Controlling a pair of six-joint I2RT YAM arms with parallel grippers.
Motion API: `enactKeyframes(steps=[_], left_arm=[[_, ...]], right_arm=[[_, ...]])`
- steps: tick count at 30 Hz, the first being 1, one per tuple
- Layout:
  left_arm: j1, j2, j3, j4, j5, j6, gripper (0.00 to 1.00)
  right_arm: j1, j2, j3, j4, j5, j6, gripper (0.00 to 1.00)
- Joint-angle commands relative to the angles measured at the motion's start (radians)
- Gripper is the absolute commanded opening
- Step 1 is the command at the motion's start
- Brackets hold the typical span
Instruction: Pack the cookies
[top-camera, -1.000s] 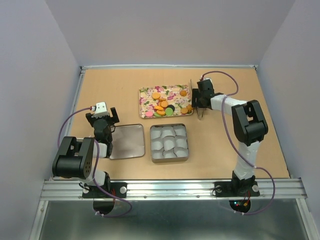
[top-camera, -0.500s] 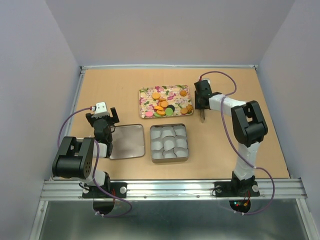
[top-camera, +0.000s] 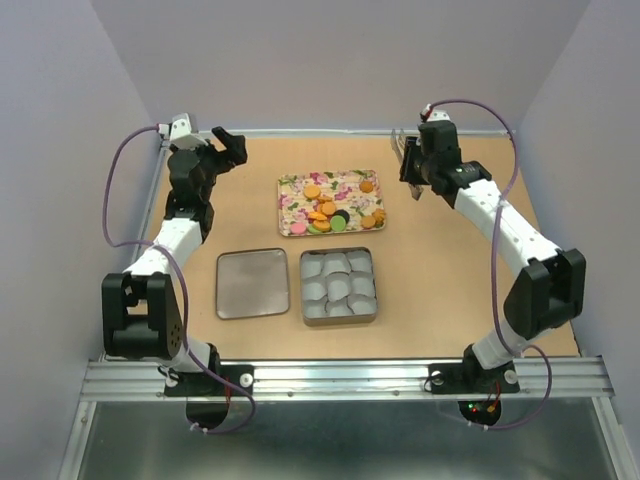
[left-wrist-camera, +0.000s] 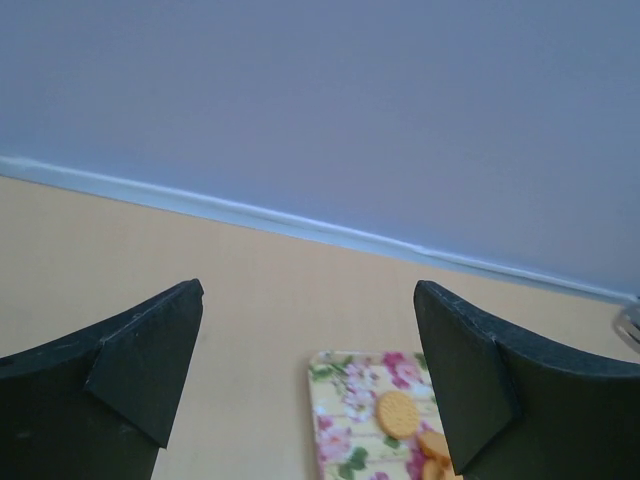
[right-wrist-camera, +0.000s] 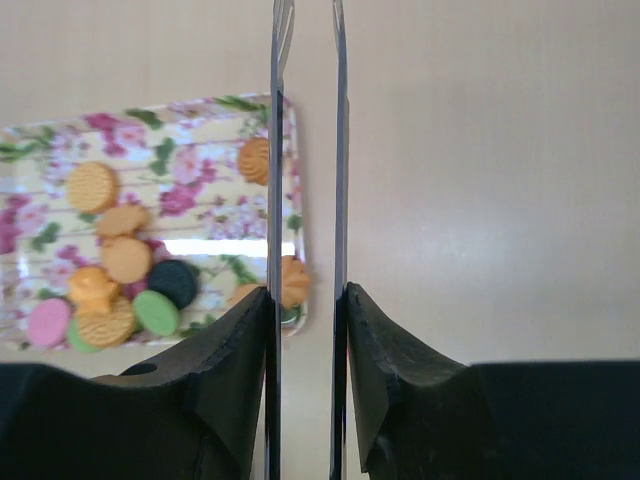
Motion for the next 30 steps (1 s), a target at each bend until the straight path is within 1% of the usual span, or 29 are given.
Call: enactKeyframes(steps=[1, 4, 5, 6, 7, 9, 10, 13, 16, 17, 20, 22, 25, 28, 30], left_arm=[[-0.02, 0.011, 0.032, -0.155, 0.249, -0.226, 0.99], [-0.058, 0.007, 0.126, -0.213, 0.298, -0.25, 0.99], [-0.064, 0.013, 0.143, -0.228, 0.338, -0.258, 0.99], [-0.069, 0.013, 0.152, -0.229, 0.36, -0.264, 0.99], [-0.069, 0.01, 0.151, -0.226, 0.376, -0.275, 0.99], [-0.067, -0.024, 0.108, -0.225, 0.355, -0.249, 0.99], [-0.066, -0.042, 0.108, -0.227, 0.338, -0.249, 0.99], [-0.053, -0.12, -0.01, -0.242, 0.218, -0.211, 0.99], [-0.052, -0.196, -0.076, -0.242, 0.16, -0.186, 0.99], [-0.052, -0.229, -0.113, -0.253, 0.124, -0.168, 0.99], [-0.05, -0.277, -0.152, -0.314, 0.053, -0.132, 0.99], [-0.052, -0.289, -0.168, -0.343, 0.024, -0.109, 0.99], [-0.052, -0.3, -0.184, -0.364, 0.001, -0.134, 0.99], [-0.052, -0.294, -0.15, -0.431, -0.025, -0.149, 0.98], [-0.052, -0.318, -0.142, -0.455, -0.076, -0.145, 0.98]], right_arm=[[0.008, -0.118, -0.002, -0.01, -0.14, 0.052, 0.4], [0.008, -0.168, -0.026, -0.01, -0.241, 0.076, 0.4], [0.008, -0.188, -0.028, -0.011, -0.307, 0.079, 0.4], [0.008, -0.192, -0.028, -0.013, -0.392, 0.093, 0.4], [0.013, -0.198, -0.028, -0.013, -0.434, 0.101, 0.4], [0.022, -0.212, -0.035, -0.03, -0.493, 0.118, 0.39], [0.025, -0.215, -0.042, -0.039, -0.499, 0.124, 0.39], [0.056, -0.215, -0.063, -0.076, -0.524, 0.127, 0.4], [0.089, -0.21, -0.092, -0.094, -0.51, 0.115, 0.42], [0.112, -0.21, -0.118, -0.096, -0.499, 0.115, 0.42], [0.132, -0.216, -0.17, -0.1, -0.49, 0.121, 0.42], [0.14, -0.228, -0.198, -0.099, -0.488, 0.125, 0.42], [0.163, -0.222, -0.238, -0.097, -0.494, 0.129, 0.42], [0.198, -0.193, -0.258, -0.09, -0.493, 0.129, 0.42], [0.204, -0.173, -0.262, -0.076, -0.488, 0.136, 0.41]])
